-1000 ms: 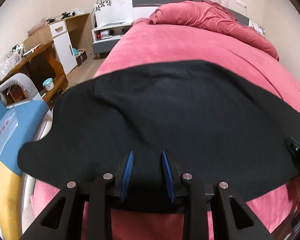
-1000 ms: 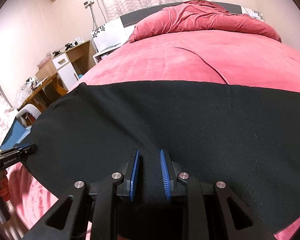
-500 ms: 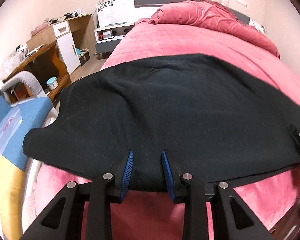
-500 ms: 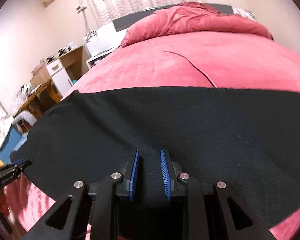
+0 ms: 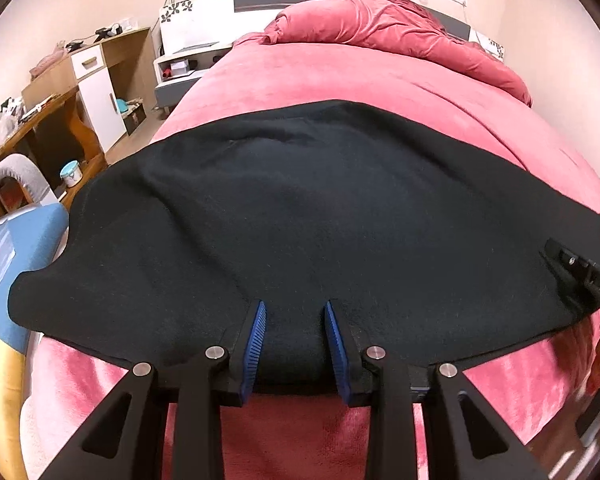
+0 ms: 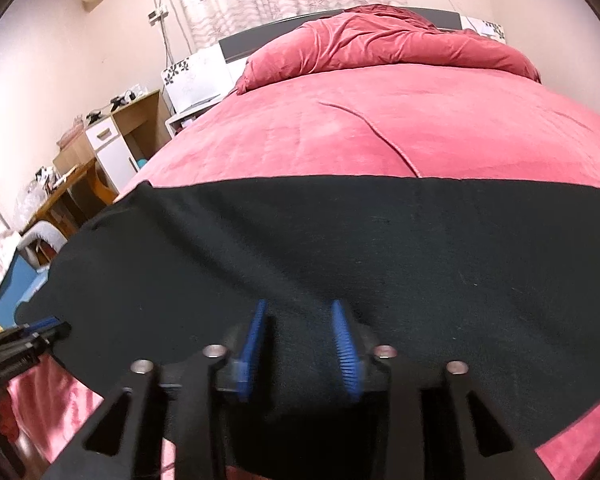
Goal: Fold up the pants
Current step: 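Grasp the black pants cuff with the right tool and lift it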
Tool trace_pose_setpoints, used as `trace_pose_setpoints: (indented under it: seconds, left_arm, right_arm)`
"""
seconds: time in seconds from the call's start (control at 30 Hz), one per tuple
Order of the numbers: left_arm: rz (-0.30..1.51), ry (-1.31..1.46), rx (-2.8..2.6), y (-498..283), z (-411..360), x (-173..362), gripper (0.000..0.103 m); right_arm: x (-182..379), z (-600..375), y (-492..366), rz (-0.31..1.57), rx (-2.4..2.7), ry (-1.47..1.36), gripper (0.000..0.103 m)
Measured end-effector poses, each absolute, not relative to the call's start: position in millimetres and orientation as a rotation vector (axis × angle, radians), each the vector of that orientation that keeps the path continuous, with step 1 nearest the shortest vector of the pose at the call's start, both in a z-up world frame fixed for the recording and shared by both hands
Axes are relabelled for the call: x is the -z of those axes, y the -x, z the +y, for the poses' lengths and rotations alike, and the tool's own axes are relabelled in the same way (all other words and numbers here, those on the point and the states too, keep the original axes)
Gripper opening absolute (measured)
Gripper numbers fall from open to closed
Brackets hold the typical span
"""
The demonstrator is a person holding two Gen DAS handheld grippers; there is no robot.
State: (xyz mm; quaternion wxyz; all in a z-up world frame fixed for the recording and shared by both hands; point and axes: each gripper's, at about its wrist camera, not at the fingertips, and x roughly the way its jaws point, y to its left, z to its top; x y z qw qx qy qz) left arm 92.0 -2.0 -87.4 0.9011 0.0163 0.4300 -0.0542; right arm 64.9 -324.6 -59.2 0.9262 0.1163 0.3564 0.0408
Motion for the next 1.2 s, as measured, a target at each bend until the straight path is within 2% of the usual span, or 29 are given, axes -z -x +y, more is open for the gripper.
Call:
trace_pose_setpoints:
  seconds: [0.17,0.23,0.3,0.33,0.8,1.03,1.2]
  left_arm:
    - [0.888,-0.002,0.125,-89.0,2.5,88.1,0.036]
    - [0.884,0.005,0.132,-87.8,2.8,86.2,0.041]
    - [0.886,0.034,0.164,-86.7,3.0,84.2,0.056]
    - [0.883,0.047,0.177,-85.9,3.3,83.2,0.058]
    - [0.896,0.022,0.199,-97.1,-19.3,87.3,0.067]
    - [0.901,0.045,0.207,-96.9,-17.3,92.5,0.073]
    - [0.883,0.048,0.189,-93.8,-20.3,95.0,0.075]
  right_arm:
    - [51.2,-327.5,-57.4,0.7,-0.076,-0.246,0.06]
    - [47.9,-330.6,-54.0,0.684,-0.06,-0.256,0.068]
    - [45.7,-337.1,-50.6,0.666,-0.032,-0.274,0.076]
    - [45.2,-340.9,-49.7,0.662,-0.008,-0.284,0.079]
    - [46.8,-412.1,-28.8,0.638,0.191,-0.53,0.083]
    - [36.9,-467.4,9.3,0.576,0.315,-0.69,0.084]
    - [33.6,-527.7,48.8,0.546,0.457,-0.786,0.089]
